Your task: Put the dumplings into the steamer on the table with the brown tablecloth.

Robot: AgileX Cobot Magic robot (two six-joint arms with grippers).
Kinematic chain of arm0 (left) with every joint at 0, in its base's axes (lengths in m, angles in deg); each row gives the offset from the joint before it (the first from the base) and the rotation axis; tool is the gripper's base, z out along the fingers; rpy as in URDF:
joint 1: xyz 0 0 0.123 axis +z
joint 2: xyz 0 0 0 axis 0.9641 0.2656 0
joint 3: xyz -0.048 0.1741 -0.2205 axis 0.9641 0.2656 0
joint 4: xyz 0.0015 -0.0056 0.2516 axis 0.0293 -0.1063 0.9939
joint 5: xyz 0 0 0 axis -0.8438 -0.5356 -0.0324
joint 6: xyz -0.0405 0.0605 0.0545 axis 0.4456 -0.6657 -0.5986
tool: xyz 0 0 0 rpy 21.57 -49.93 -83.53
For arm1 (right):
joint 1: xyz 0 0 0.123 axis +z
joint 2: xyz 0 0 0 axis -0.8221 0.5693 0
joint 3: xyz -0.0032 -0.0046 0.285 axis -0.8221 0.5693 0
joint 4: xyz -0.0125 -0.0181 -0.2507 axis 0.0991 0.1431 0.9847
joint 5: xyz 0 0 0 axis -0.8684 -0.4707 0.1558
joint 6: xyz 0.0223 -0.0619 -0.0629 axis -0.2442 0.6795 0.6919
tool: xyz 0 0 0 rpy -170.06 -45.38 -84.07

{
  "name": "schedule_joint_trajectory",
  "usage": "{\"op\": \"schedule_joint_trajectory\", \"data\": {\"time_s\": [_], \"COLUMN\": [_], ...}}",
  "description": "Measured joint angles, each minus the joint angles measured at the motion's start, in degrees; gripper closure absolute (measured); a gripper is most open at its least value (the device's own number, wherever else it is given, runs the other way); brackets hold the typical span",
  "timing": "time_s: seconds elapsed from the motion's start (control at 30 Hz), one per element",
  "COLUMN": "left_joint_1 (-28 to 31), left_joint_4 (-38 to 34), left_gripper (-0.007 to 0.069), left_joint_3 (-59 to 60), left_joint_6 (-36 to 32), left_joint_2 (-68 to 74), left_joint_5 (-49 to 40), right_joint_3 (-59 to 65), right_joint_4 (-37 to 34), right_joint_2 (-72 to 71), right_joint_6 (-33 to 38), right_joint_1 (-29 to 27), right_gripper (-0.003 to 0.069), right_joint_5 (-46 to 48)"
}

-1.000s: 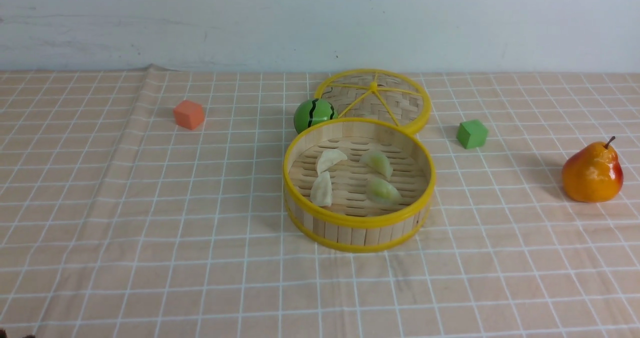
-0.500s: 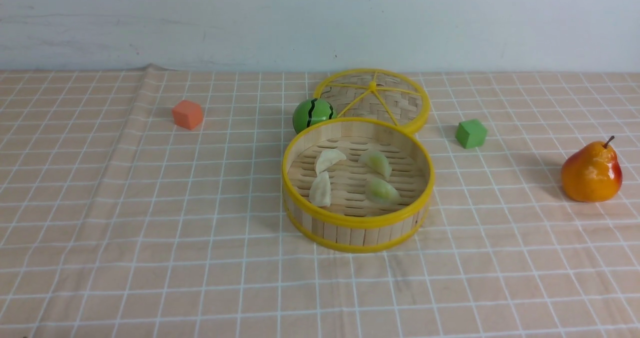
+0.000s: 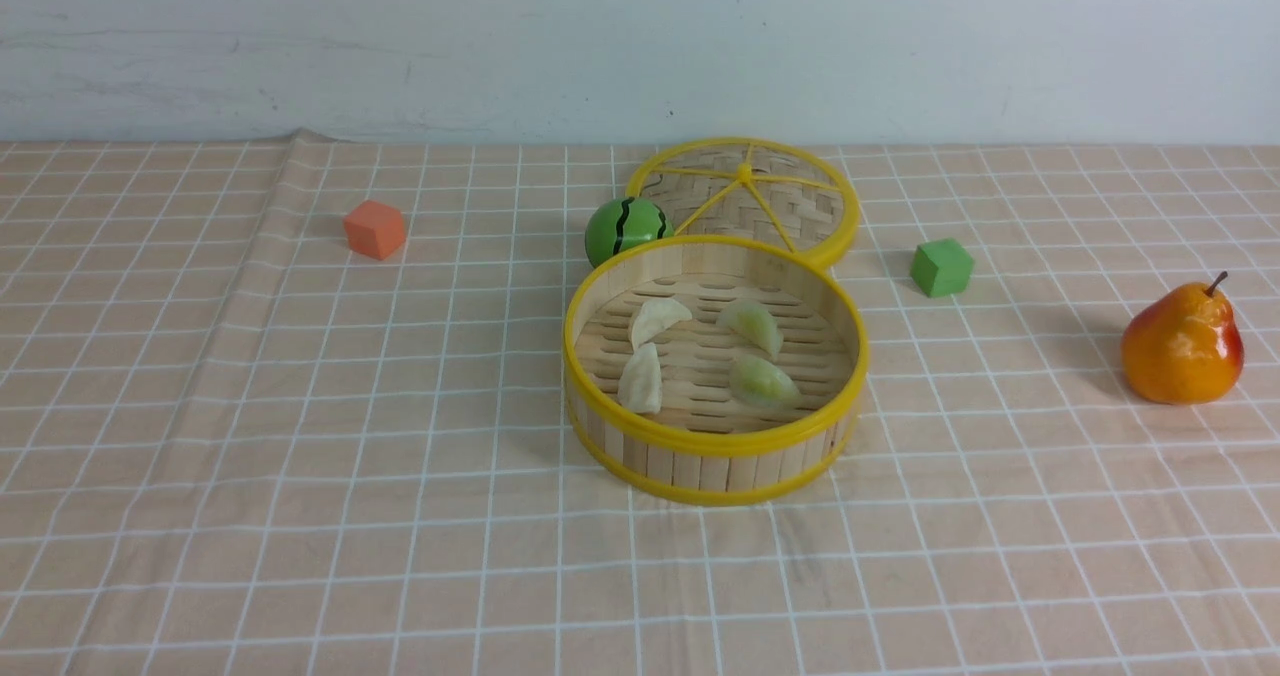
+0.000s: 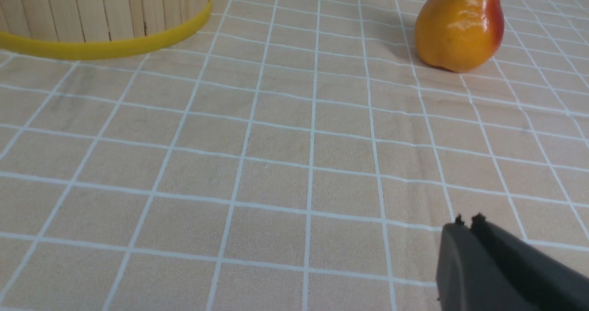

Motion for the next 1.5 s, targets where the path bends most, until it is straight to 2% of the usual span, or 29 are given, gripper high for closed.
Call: {"op": "schedule_joint_trajectory", "data": {"time_s": [1.5], "left_joint_1": [0.0], "left_joint_4": [-0.19], "left_gripper": [0.0637], "left_joint_3": [0.0], "left_joint_6": [-0.16], "left_joint_2": [0.0], "left_joint_5": [-0.05], "right_joint_3": [0.0], "right_joint_4": [0.0], "right_joint_2": [0.0], "right_joint_6": [0.12], "right_joint_1": [0.0], "right_gripper": [0.056], "right_joint_5": [0.06]}}
